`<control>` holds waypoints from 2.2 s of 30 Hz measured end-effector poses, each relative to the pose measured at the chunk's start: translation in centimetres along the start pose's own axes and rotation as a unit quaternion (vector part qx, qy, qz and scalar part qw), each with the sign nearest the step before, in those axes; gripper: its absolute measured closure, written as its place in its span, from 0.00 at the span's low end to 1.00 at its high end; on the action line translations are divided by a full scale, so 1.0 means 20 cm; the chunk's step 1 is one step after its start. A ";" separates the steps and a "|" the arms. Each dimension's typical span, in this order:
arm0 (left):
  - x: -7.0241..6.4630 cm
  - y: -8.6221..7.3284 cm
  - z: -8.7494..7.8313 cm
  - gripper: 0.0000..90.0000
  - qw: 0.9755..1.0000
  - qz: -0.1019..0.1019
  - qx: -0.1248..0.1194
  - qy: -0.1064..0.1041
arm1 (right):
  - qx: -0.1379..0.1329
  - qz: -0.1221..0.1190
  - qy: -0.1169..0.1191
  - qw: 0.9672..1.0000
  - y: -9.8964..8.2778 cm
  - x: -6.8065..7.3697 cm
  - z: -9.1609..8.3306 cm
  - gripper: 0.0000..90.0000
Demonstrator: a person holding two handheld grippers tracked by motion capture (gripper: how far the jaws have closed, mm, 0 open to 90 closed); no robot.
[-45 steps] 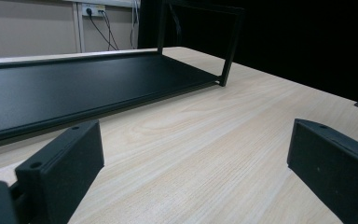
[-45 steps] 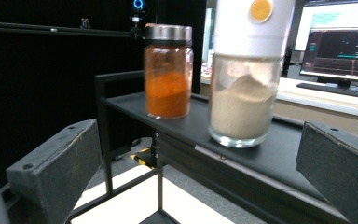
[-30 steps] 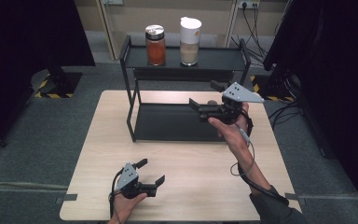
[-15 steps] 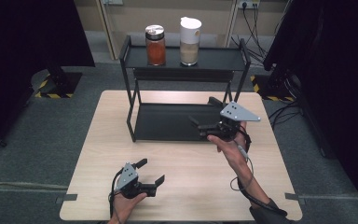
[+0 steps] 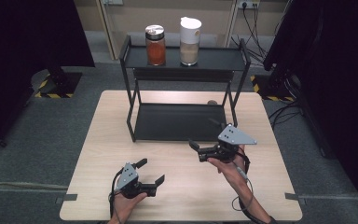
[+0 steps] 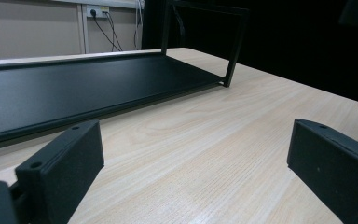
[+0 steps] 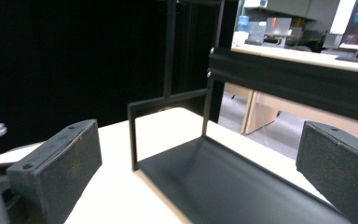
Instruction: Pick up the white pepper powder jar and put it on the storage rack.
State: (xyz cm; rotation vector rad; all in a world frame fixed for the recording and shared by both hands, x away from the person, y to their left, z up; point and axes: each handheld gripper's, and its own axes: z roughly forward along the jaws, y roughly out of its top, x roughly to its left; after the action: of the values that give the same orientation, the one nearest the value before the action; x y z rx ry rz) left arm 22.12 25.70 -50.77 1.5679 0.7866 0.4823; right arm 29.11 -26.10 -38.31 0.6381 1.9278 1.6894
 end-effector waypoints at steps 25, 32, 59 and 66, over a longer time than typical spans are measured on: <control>0.00 0.00 0.00 0.03 1.000 -0.001 -0.003 0.006 | 0.030 0.040 0.023 0.998 -0.28 0.10 -0.05 0.00; 0.00 0.00 0.00 0.03 1.000 0.000 -0.003 0.008 | 0.047 0.046 0.028 0.997 -0.36 0.12 -0.05 0.00; 0.00 0.00 -0.01 0.03 1.000 0.002 -0.006 0.007 | 0.068 0.064 0.035 0.995 -0.46 0.13 -0.04 0.00; 0.00 0.00 -0.01 0.03 1.000 0.002 -0.005 0.007 | 0.069 0.069 0.034 0.995 -0.47 0.12 -0.04 0.00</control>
State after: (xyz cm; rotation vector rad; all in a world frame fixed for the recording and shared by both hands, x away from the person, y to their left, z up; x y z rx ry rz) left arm 21.97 25.72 -50.82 1.5576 0.7902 0.4993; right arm 26.52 -26.21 -47.63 0.7929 2.1064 1.6901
